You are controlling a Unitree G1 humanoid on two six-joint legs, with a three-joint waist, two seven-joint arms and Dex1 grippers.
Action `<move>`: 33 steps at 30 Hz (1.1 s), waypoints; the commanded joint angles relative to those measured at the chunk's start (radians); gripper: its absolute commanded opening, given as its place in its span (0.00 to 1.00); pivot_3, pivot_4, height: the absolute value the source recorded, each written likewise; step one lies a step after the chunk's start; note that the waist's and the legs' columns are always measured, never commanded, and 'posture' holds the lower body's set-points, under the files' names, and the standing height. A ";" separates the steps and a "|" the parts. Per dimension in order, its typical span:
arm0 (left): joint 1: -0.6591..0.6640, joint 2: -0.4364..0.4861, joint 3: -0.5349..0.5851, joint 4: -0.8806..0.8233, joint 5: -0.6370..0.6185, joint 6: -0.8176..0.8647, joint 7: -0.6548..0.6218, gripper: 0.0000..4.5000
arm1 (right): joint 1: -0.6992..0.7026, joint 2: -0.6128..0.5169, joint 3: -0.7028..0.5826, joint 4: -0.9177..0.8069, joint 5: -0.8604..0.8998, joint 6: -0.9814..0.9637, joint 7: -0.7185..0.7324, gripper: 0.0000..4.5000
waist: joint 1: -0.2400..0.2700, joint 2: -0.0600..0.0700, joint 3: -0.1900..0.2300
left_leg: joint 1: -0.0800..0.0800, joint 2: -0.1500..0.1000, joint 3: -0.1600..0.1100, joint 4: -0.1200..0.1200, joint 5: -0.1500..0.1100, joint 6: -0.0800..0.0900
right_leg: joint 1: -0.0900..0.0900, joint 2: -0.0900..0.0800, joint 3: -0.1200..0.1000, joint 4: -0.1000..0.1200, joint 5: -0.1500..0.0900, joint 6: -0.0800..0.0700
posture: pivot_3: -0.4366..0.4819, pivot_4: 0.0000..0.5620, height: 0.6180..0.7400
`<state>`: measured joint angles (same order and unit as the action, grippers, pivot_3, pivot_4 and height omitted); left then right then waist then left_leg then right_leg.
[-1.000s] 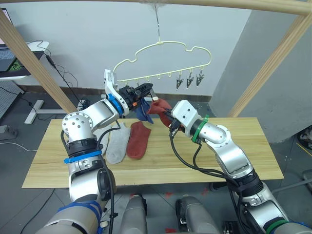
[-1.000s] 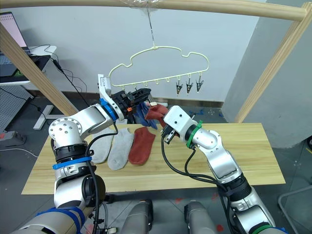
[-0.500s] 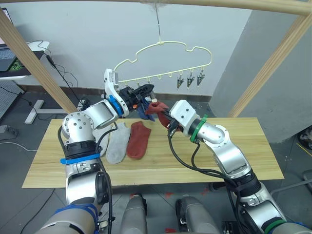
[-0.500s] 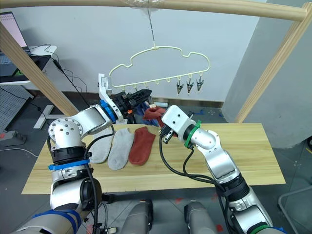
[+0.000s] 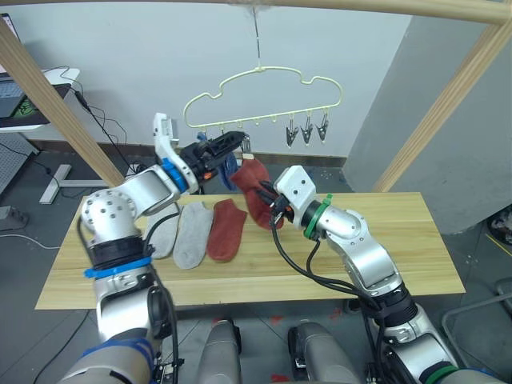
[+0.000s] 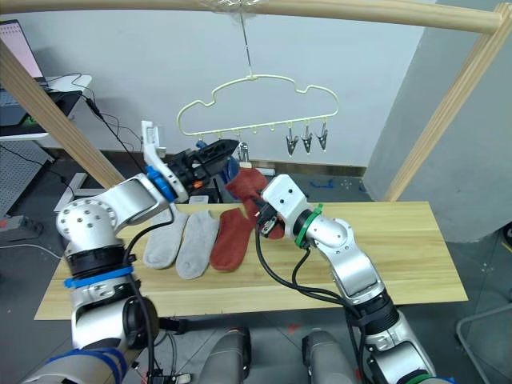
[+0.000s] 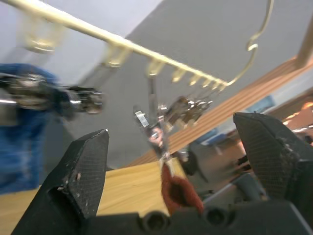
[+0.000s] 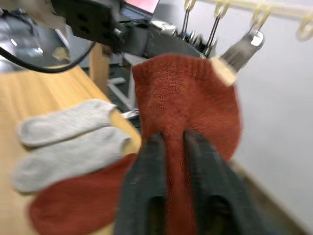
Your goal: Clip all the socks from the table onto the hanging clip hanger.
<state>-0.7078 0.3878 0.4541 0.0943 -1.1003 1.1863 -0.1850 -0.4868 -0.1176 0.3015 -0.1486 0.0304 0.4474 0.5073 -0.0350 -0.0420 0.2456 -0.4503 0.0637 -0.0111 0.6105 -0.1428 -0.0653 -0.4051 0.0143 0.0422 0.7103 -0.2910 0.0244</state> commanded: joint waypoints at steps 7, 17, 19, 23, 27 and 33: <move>0.215 0.144 -0.095 -0.265 0.119 -0.037 -0.045 1.00 | 0.070 -0.033 -0.080 -0.078 0.067 0.078 -0.016 0.95 | 0.008 -0.001 -0.001 | 0.000 -0.001 0.000 0.000 0.000 0.000 | 0.000 -0.001 0.000 -0.001 0.000 0.000 | 0.49 0.30 1.00; 0.459 0.155 -0.194 -0.430 0.407 -0.460 -0.198 1.00 | 0.133 -0.014 -0.184 -0.172 0.025 0.101 -0.226 0.99 | 0.006 -0.002 -0.023 | 0.000 0.000 0.002 -0.001 0.000 0.000 | -0.001 -0.001 0.001 -0.003 0.000 -0.001 | 0.47 0.21 1.00; 0.487 0.161 -0.194 -0.432 0.425 -0.522 -0.254 1.00 | 0.120 -0.024 -0.192 -0.164 0.014 0.092 -0.239 0.99 | 0.005 -0.003 -0.037 | 0.000 0.000 0.003 -0.002 0.000 0.000 | 0.000 -0.001 0.002 -0.006 0.000 -0.001 | 0.46 0.19 1.00; 0.505 0.193 -0.211 -0.442 0.415 -0.604 -0.420 1.00 | 0.066 -0.013 -0.251 -0.140 0.051 0.129 -0.269 0.99 | 0.004 -0.003 -0.048 | -0.001 0.001 0.007 -0.003 0.000 0.001 | 0.000 -0.001 0.002 -0.012 0.001 -0.004 | 0.48 0.19 1.00; 0.481 0.194 -0.219 -0.430 0.436 -0.681 -0.505 1.00 | 0.000 0.015 -0.279 -0.104 0.076 0.138 -0.285 0.99 | 0.005 -0.003 -0.048 | -0.001 0.001 0.009 -0.003 0.002 0.005 | 0.000 -0.001 0.004 -0.013 0.001 -0.004 | 0.50 0.23 1.00; 0.467 0.171 -0.204 -0.434 0.457 -0.783 -0.530 1.00 | -0.062 0.056 -0.292 -0.035 0.079 0.102 -0.318 0.78 | 0.006 -0.003 -0.048 | -0.001 0.001 0.010 -0.003 0.004 0.007 | 0.000 -0.001 0.005 -0.013 0.002 -0.005 | 0.52 0.25 1.00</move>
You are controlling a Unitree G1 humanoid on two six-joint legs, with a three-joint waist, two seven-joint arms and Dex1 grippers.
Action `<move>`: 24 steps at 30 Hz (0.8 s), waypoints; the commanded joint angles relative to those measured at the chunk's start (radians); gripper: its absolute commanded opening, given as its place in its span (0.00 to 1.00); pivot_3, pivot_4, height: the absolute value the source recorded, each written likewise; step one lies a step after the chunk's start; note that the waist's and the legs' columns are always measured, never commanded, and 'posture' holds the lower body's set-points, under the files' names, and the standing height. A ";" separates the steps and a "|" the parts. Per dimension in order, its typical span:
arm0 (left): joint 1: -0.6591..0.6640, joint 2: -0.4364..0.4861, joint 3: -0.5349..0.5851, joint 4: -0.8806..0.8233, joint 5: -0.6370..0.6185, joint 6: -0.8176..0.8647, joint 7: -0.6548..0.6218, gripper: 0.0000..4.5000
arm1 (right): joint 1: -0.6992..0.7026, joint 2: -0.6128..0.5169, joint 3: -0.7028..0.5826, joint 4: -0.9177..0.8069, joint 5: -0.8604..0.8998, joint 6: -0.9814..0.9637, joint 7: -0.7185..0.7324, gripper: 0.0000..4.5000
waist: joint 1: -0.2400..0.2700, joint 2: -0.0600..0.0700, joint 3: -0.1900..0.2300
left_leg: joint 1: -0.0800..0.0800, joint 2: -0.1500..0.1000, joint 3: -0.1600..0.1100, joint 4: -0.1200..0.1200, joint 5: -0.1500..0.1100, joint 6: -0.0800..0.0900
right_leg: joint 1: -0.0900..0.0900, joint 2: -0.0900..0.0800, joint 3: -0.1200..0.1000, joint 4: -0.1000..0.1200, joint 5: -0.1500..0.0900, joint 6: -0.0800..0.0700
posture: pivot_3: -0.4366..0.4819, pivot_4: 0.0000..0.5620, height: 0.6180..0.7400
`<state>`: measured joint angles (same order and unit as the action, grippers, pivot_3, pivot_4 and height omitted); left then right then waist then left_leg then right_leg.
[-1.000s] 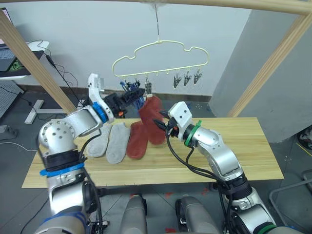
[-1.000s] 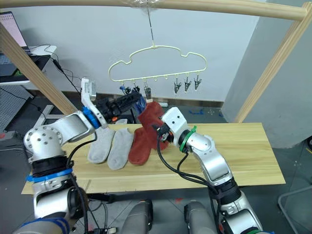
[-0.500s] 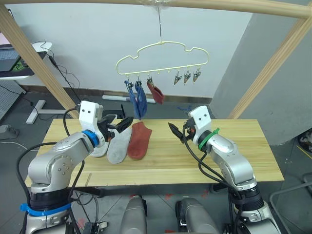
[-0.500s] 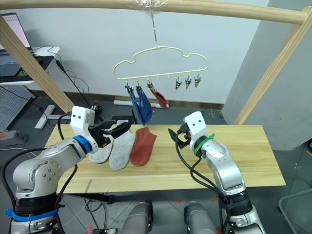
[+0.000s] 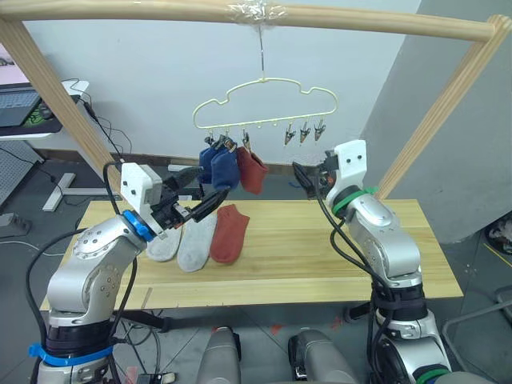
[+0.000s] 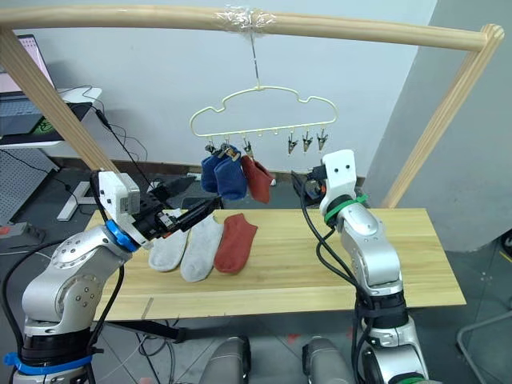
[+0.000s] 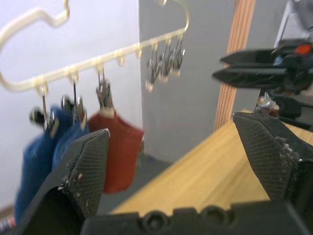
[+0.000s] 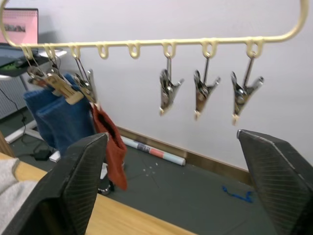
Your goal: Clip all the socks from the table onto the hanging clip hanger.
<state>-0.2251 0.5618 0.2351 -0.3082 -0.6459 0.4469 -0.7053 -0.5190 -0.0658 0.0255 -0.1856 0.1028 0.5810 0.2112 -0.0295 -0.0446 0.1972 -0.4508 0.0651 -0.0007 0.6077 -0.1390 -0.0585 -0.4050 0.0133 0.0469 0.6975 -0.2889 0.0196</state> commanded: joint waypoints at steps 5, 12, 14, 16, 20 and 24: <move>-0.006 -0.009 -0.001 -0.052 0.029 -0.091 -0.007 1.00 | -0.098 0.025 -0.013 0.100 -0.006 -0.091 -0.050 0.71 | 0.001 0.000 0.000 | 0.000 0.000 0.000 0.000 0.000 0.000 | 0.000 0.000 0.000 0.000 0.000 0.000 | 0.54 0.28 1.00; 0.004 -0.020 -0.001 -0.076 0.021 -0.086 0.006 1.00 | -0.167 0.054 -0.012 0.229 -0.005 -0.173 -0.072 0.50 | 0.003 0.001 0.001 | 0.000 0.000 0.000 -0.001 0.000 0.000 | 0.000 0.000 0.000 0.000 0.000 0.000 | 0.56 0.31 1.00; 0.007 -0.021 -0.001 -0.080 0.021 -0.084 0.010 1.00 | -0.178 0.061 -0.009 0.254 -0.003 -0.188 -0.074 0.50 | 0.004 0.001 0.001 | 0.000 0.000 0.000 -0.001 0.000 0.000 | 0.000 0.000 0.000 0.000 0.000 0.000 | 0.56 0.31 1.00; 0.012 -0.022 -0.004 -0.088 0.023 -0.085 0.013 1.00 | -0.186 0.066 -0.004 0.282 -0.008 -0.204 -0.076 0.50 | 0.004 0.001 0.001 | 0.000 0.001 0.000 -0.001 0.000 0.000 | 0.000 0.000 0.000 0.000 0.000 0.000 | 0.57 0.31 1.00; 0.021 -0.026 -0.007 -0.101 0.019 -0.083 0.022 1.00 | -0.203 0.074 -0.008 0.339 -0.009 -0.223 -0.083 0.50 | 0.006 0.001 0.001 | 0.000 0.001 0.000 -0.001 0.000 0.000 | 0.000 0.000 0.000 0.000 0.000 0.000 | 0.58 0.31 1.00; 0.032 -0.026 -0.007 -0.117 0.015 -0.081 0.027 1.00 | -0.235 0.083 -0.022 0.393 0.002 -0.242 -0.093 0.50 | 0.007 0.002 0.001 | 0.000 0.001 0.000 -0.001 0.000 0.000 | 0.000 0.000 0.000 0.000 0.000 0.000 | 0.59 0.31 1.00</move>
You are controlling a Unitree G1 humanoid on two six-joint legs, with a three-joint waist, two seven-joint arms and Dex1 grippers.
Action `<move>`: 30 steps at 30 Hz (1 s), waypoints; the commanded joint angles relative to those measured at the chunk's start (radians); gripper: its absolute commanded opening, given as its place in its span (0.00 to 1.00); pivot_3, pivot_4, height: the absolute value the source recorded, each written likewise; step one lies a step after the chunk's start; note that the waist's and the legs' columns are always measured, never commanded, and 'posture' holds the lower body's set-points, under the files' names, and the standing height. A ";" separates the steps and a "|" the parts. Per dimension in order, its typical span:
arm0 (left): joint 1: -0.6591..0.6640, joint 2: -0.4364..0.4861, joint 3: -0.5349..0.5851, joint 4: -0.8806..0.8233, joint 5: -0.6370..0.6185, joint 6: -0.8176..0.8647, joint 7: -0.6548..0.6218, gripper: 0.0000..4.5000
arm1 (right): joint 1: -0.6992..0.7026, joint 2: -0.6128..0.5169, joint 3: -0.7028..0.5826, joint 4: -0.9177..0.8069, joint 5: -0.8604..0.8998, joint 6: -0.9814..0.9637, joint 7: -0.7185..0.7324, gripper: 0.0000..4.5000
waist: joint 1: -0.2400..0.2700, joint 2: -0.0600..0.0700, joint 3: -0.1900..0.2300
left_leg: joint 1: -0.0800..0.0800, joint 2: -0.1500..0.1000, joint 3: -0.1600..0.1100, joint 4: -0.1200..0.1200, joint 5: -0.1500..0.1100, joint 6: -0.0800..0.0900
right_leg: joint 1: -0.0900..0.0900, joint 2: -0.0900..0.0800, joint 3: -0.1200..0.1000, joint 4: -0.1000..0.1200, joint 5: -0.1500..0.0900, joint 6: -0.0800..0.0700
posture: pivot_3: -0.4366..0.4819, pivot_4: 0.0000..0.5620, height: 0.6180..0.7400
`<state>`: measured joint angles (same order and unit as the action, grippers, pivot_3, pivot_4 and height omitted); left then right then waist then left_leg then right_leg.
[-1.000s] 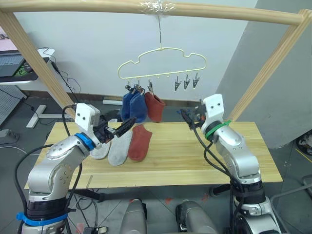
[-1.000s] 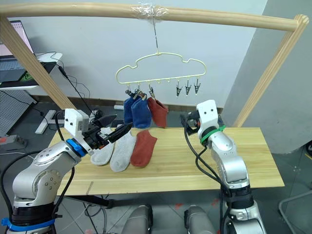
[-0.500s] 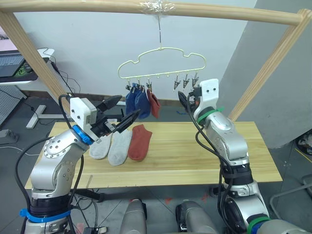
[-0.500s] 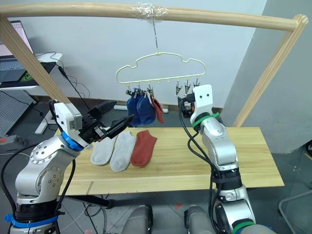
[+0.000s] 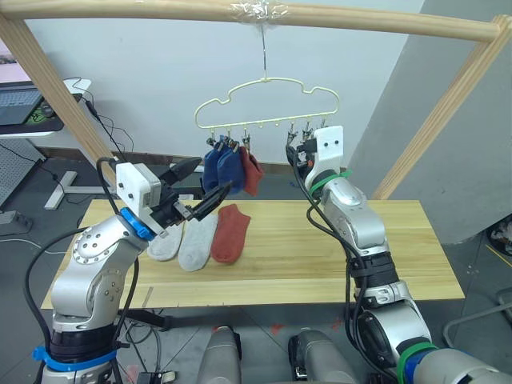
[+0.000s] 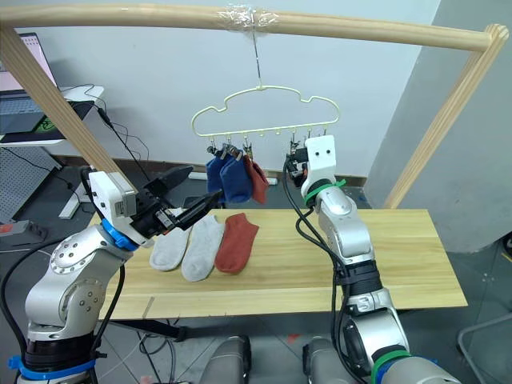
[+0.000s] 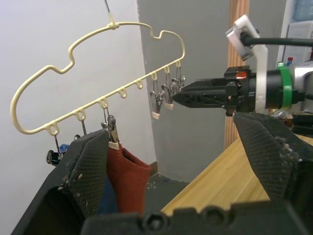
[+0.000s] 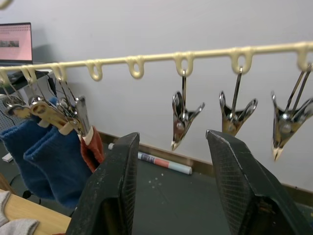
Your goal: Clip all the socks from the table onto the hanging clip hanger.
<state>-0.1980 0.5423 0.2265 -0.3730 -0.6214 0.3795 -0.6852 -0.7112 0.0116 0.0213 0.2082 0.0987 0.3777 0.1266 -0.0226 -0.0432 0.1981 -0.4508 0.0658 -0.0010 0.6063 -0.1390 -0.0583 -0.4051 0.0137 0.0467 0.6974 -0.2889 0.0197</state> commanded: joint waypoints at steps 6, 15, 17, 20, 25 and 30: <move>0.018 -0.010 0.007 -0.082 -0.022 -0.010 0.016 1.00 | -0.099 0.022 -0.035 0.084 0.021 -0.069 -0.007 0.50 | 0.008 0.001 0.000 | 0.000 0.000 0.000 -0.001 0.000 0.000 | 0.000 0.000 0.000 0.000 0.000 0.000 | 0.60 0.30 1.00; 0.028 -0.006 0.016 -0.106 -0.040 0.005 0.033 1.00 | -0.163 0.038 -0.064 0.190 0.030 -0.103 -0.010 0.50 | 0.022 0.001 0.001 | 0.000 0.000 0.000 -0.003 0.000 0.000 | -0.001 0.000 0.000 -0.001 0.000 0.000 | 0.61 0.31 1.00; 0.032 -0.004 0.018 -0.109 -0.041 0.005 0.036 1.00 | -0.172 0.039 -0.068 0.201 0.034 -0.105 -0.012 0.50 | 0.023 0.002 0.001 | 0.000 0.000 0.000 -0.003 0.000 0.000 | -0.001 0.000 0.000 -0.001 0.000 0.000 | 0.62 0.31 1.00; 0.037 -0.003 0.019 -0.110 -0.042 0.004 0.039 1.00 | -0.175 0.037 -0.068 0.209 0.036 -0.102 -0.012 0.50 | 0.024 0.002 0.001 | 0.000 0.000 0.000 -0.004 0.000 0.000 | -0.001 0.000 0.000 -0.002 0.000 0.000 | 0.62 0.31 1.00; 0.028 -0.003 0.018 -0.097 -0.042 0.002 0.043 1.00 | -0.172 0.028 -0.059 0.214 0.028 -0.081 -0.004 0.50 | 0.025 0.002 0.001 | 0.000 0.000 0.000 -0.005 0.000 0.000 | -0.001 0.000 0.000 -0.002 -0.001 -0.001 | 0.62 0.31 1.00; 0.025 -0.006 0.014 -0.083 -0.036 -0.002 0.040 1.00 | -0.152 0.024 -0.051 0.197 0.024 -0.069 0.005 0.50 | 0.025 0.002 0.001 | 0.000 0.000 0.000 -0.007 0.000 0.000 | -0.001 0.000 -0.001 -0.003 -0.001 -0.002 | 0.62 0.31 1.00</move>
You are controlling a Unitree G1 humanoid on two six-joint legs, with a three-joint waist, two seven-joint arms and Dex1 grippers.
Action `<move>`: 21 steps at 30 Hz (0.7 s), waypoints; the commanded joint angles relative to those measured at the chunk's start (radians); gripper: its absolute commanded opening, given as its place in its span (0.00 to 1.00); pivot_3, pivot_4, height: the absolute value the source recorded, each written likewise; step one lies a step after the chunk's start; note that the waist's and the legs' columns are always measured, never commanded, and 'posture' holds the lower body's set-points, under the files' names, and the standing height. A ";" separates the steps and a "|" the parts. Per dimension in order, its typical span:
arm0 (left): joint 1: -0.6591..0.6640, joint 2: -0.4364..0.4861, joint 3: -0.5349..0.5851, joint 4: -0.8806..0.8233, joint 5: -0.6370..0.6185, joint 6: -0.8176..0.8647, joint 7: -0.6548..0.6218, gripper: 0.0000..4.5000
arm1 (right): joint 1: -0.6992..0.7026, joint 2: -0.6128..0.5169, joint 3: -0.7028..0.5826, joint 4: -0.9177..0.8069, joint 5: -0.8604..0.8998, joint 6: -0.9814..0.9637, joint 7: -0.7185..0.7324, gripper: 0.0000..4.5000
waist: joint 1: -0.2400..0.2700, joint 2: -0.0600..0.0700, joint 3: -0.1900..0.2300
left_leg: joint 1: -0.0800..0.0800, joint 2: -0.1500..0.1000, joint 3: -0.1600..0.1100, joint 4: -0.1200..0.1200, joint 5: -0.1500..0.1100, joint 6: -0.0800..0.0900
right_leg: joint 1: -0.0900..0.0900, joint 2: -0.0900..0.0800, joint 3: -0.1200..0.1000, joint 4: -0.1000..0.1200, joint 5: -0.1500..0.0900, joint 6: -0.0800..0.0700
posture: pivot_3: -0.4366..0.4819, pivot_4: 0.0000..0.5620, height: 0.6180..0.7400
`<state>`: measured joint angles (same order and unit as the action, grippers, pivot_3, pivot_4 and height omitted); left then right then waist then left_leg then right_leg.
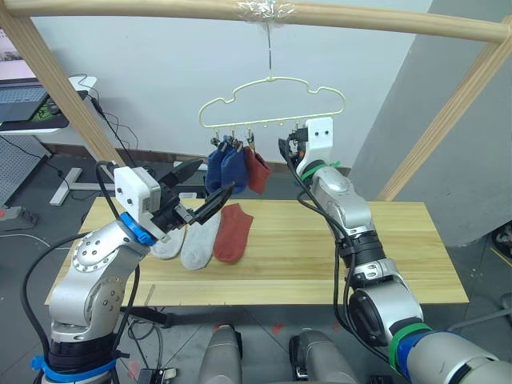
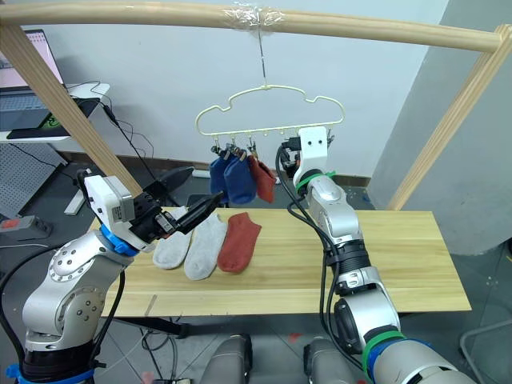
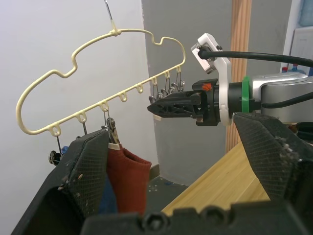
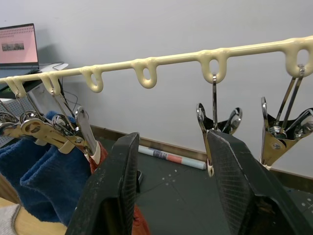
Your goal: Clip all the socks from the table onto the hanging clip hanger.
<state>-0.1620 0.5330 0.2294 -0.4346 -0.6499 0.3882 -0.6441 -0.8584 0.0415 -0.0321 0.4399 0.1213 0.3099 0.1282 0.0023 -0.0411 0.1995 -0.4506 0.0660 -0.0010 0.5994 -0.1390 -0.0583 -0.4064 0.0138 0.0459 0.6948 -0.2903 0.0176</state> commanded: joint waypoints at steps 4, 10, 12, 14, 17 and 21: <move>-0.017 0.002 0.009 -0.017 -0.008 -0.011 -0.001 1.00 | -0.009 -0.009 -0.003 -0.026 -0.002 0.002 -0.011 0.50 | 0.000 0.000 0.000 | 0.000 0.000 0.000 -0.002 0.000 0.000 | 0.000 0.000 0.000 -0.002 0.000 0.000 | 0.62 0.33 1.00; -0.017 0.002 0.008 -0.019 -0.010 -0.010 -0.002 1.00 | -0.036 -0.023 -0.017 0.009 -0.001 0.002 -0.034 0.50 | 0.000 0.000 0.000 | 0.000 0.000 0.000 -0.005 0.000 0.000 | 0.000 0.000 0.000 -0.005 0.000 0.000 | 0.62 0.33 1.00; -0.017 0.002 0.008 -0.020 -0.009 -0.010 -0.002 1.00 | -0.041 -0.029 -0.017 0.018 -0.003 0.006 -0.037 0.50 | 0.000 0.001 0.000 | 0.000 0.000 0.000 -0.006 0.000 0.000 | 0.000 0.000 0.000 -0.006 0.000 0.000 | 0.62 0.33 1.00; -0.016 0.002 0.009 -0.023 -0.009 -0.010 0.000 1.00 | -0.042 -0.031 -0.016 0.021 -0.003 0.009 -0.038 0.50 | 0.000 0.001 0.000 | 0.000 0.000 0.000 -0.006 0.000 0.000 | 0.000 0.000 0.000 -0.007 0.000 -0.001 | 0.62 0.33 1.00; -0.013 -0.001 0.009 -0.027 -0.009 -0.010 0.004 1.00 | -0.041 -0.033 -0.015 0.024 -0.003 0.011 -0.041 0.50 | 0.000 0.001 0.001 | 0.000 0.000 0.000 -0.007 0.000 0.000 | 0.000 0.000 -0.001 -0.007 0.000 -0.001 | 0.62 0.33 1.00; -0.004 0.001 0.008 -0.035 -0.010 -0.009 0.001 1.00 | -0.053 -0.025 -0.019 0.032 0.003 0.000 -0.048 0.50 | 0.000 0.001 0.001 | 0.000 0.000 0.000 -0.007 0.000 0.000 | 0.000 0.000 -0.001 -0.007 0.000 -0.001 | 0.62 0.33 1.00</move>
<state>-0.1664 0.5328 0.2292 -0.4339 -0.6498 0.3881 -0.6432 -0.8777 0.0134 -0.0398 0.4826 0.1188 0.3223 0.0854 0.0024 -0.0402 0.2001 -0.4508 0.0659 -0.0010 0.5924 -0.1390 -0.0582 -0.4065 0.0138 0.0453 0.6879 -0.2899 0.0170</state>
